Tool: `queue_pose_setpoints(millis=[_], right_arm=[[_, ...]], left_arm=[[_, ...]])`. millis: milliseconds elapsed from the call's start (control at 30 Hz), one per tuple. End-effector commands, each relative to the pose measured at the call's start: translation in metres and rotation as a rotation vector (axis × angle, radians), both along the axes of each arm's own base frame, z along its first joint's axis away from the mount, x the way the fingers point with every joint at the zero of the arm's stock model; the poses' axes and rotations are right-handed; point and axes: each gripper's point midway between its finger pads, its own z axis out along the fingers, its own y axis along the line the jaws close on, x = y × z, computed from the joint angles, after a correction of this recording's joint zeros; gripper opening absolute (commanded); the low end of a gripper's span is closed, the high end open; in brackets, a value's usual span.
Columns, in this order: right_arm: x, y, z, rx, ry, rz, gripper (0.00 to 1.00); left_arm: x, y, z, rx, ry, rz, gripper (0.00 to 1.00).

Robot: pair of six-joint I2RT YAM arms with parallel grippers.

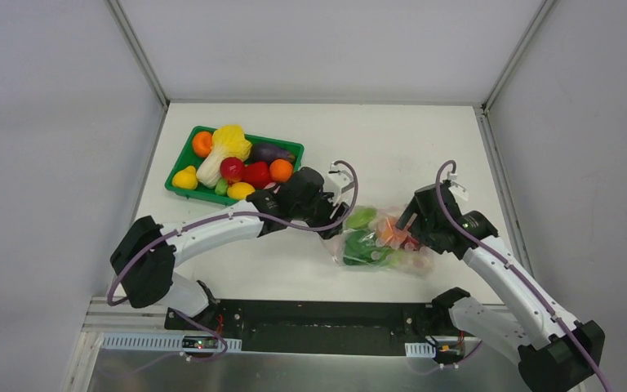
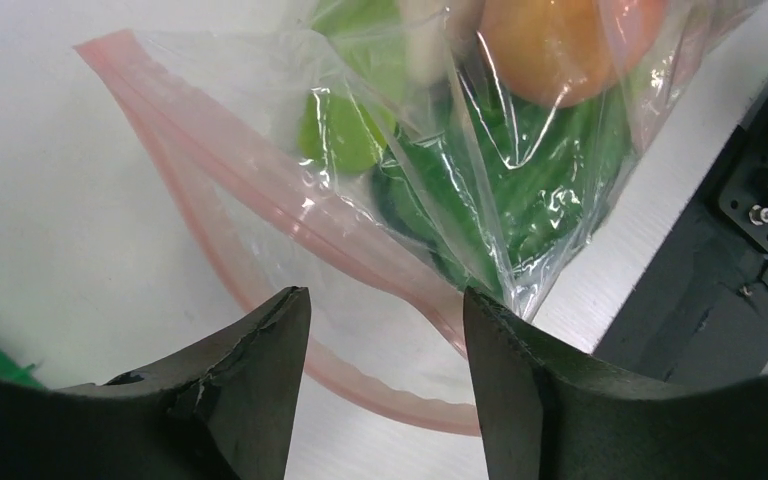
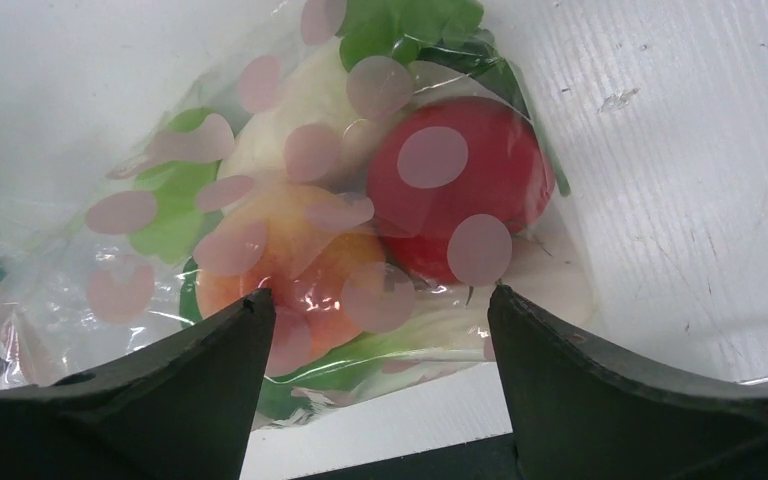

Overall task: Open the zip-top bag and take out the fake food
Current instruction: Pick up the fake fruit from the zipper food storage bag.

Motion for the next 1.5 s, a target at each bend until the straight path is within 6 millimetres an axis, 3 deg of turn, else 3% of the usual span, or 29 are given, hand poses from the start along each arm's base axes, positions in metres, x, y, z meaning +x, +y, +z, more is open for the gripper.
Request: queue_pose_setpoints(millis=[0,100,167,433,500,667,900,1100,1267,1467], right_arm=[[0.003,-0.001,-0.006,0.004,0.011,-0.021,0.81],[0.004,-0.001,-0.008,0.004,0.013,-0.023,0.82],[0.004,-0.002,-0.009,0.005,0.015,-0.026,0.81],[0.005,-0.003,0.001,0.024,-0.023,-0.027,0.82],[0.004,-0.004,0.002,0.019,-0.021,-0.027,0.82],[0.004,-0.006,0.001,0.013,-0.019,-0.034,0.82],[0.004,-0.008,0.0,0.005,-0.011,-0.05,0.82],[0.004,-0.006,-0.008,0.002,0.019,-0.046,0.82],[0.004,-0.002,-0.013,0.014,0.033,-0.032,0.82],[0.005,0.003,-0.019,0.022,0.051,-0.009,0.82]], left_arm=[[0.022,-0.019,0.013,-0.034,-0.1,-0.003,0.57],[0.032,-0.018,0.008,-0.023,-0.111,0.052,0.51],[0.029,-0.015,0.012,-0.04,-0.103,0.063,0.49],[0.007,0.022,0.05,-0.157,-0.163,0.105,0.61],[0.013,0.036,0.055,-0.147,-0.207,0.147,0.61],[0.042,0.054,0.037,-0.002,-0.246,0.242,0.58],[0.056,0.029,0.011,0.069,-0.194,0.176,0.55],[0.035,-0.007,0.024,-0.024,-0.158,0.029,0.55],[0.023,-0.024,0.031,-0.07,-0.134,-0.026,0.54],[0.022,-0.036,0.01,-0.052,-0.097,-0.038,0.53]])
